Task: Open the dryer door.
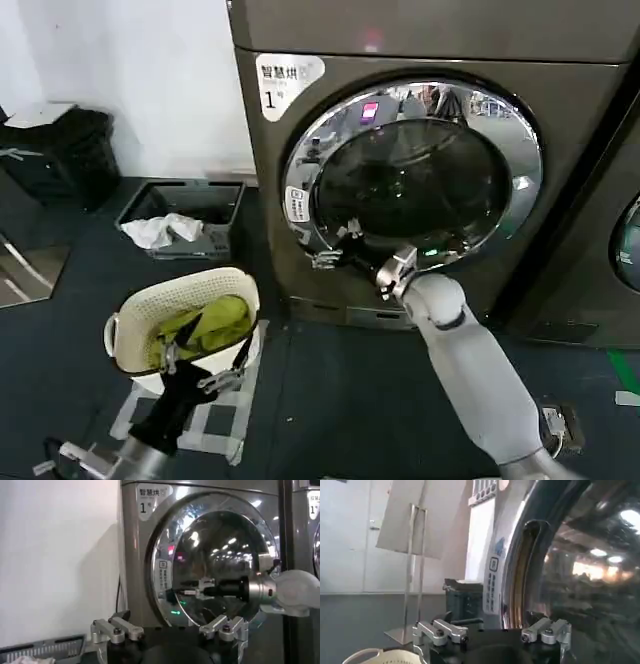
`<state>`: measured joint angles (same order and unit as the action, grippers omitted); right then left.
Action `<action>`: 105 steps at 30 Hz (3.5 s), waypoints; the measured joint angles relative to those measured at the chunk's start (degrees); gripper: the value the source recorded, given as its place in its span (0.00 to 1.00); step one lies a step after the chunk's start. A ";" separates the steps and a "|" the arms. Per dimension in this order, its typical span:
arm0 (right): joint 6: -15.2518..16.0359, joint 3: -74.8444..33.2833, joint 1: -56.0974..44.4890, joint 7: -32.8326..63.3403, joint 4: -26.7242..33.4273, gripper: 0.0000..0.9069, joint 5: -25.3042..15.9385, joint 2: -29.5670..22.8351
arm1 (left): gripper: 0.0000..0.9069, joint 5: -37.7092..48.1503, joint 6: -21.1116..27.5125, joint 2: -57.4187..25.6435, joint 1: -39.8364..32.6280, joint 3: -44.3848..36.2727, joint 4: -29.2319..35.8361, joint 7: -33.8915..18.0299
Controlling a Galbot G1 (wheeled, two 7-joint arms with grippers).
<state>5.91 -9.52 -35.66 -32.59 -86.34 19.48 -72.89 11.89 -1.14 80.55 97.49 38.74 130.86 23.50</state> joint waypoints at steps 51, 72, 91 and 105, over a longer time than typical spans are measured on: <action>-2.57 -3.86 -8.61 -29.76 -4.79 1.00 8.95 7.79 | 1.00 6.21 0.51 -4.76 -5.72 3.97 -3.78 -1.02; -3.42 -7.56 -15.29 -37.75 -11.71 1.00 10.98 14.03 | 1.00 15.85 4.29 -16.42 -16.06 3.06 -9.66 -3.69; -3.71 -9.55 -18.21 -42.50 -14.78 1.00 14.83 19.46 | 1.00 29.79 5.54 -27.08 -26.82 -2.36 -15.08 -3.19; -5.58 -9.90 -19.56 -47.40 -15.30 1.00 14.84 22.65 | 1.00 34.77 3.43 -35.49 -34.52 -14.75 -16.92 -3.68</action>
<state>0.33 -19.42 -55.22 -79.99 -101.63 34.32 -50.24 46.66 2.30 45.06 62.96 23.99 113.94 19.82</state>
